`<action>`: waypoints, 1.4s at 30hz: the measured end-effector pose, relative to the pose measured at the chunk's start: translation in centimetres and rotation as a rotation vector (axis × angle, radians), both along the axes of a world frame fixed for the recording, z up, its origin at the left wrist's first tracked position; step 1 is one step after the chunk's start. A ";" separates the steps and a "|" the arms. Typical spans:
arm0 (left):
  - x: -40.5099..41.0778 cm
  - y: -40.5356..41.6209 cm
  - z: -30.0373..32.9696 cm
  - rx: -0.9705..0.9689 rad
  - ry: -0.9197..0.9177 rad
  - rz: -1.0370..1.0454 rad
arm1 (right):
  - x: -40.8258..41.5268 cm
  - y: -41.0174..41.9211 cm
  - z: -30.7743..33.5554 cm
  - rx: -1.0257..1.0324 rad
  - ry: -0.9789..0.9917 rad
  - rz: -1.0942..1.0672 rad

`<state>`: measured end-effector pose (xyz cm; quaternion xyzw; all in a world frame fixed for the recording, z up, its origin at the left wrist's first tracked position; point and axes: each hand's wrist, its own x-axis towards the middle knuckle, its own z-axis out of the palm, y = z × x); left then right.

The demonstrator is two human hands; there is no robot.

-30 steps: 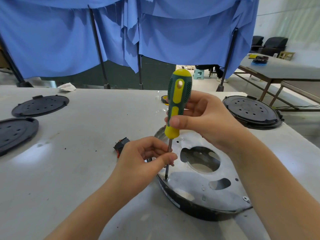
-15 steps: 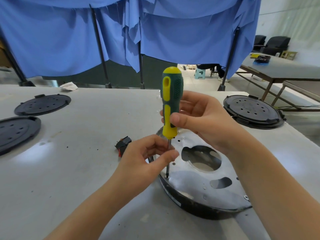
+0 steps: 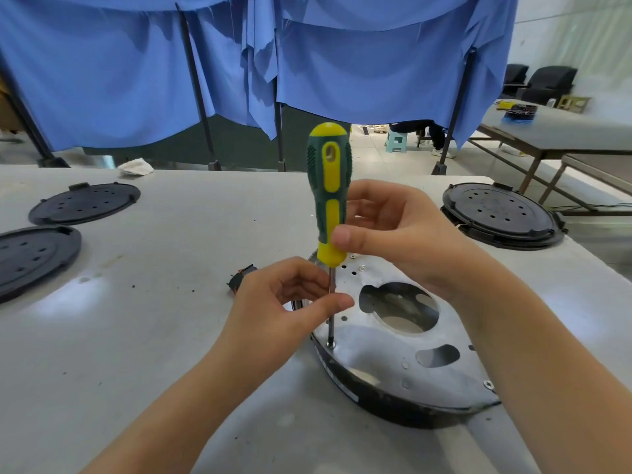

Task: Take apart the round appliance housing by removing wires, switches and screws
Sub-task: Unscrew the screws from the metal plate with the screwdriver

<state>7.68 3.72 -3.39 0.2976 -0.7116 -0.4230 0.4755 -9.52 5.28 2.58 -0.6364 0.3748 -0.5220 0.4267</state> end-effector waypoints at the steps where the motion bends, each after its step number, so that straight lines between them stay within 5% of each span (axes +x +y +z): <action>1: 0.1 0.0 0.0 -0.009 -0.011 -0.026 | 0.0 -0.1 -0.1 0.006 -0.010 0.010; 5: 0.5 0.0 0.1 -0.047 -0.096 -0.129 | -0.2 0.2 0.1 0.037 0.010 0.099; 11: 0.1 -0.1 -0.2 -0.012 -0.012 0.007 | 0.3 0.3 0.2 0.045 0.165 0.050; 21: 0.6 0.0 0.1 -0.071 -0.141 -0.133 | -0.3 0.3 0.4 0.088 0.079 0.125; 27: 0.2 -0.3 -0.3 -0.060 -0.035 0.035 | 0.3 0.2 -0.1 0.056 0.226 0.022; 35: 0.3 0.0 -0.1 -0.116 -0.138 -0.085 | -0.1 0.2 0.1 0.106 0.152 0.100; 42: 0.1 0.0 -0.1 -0.064 -0.037 0.044 | 0.3 0.2 -0.1 0.031 0.203 -0.031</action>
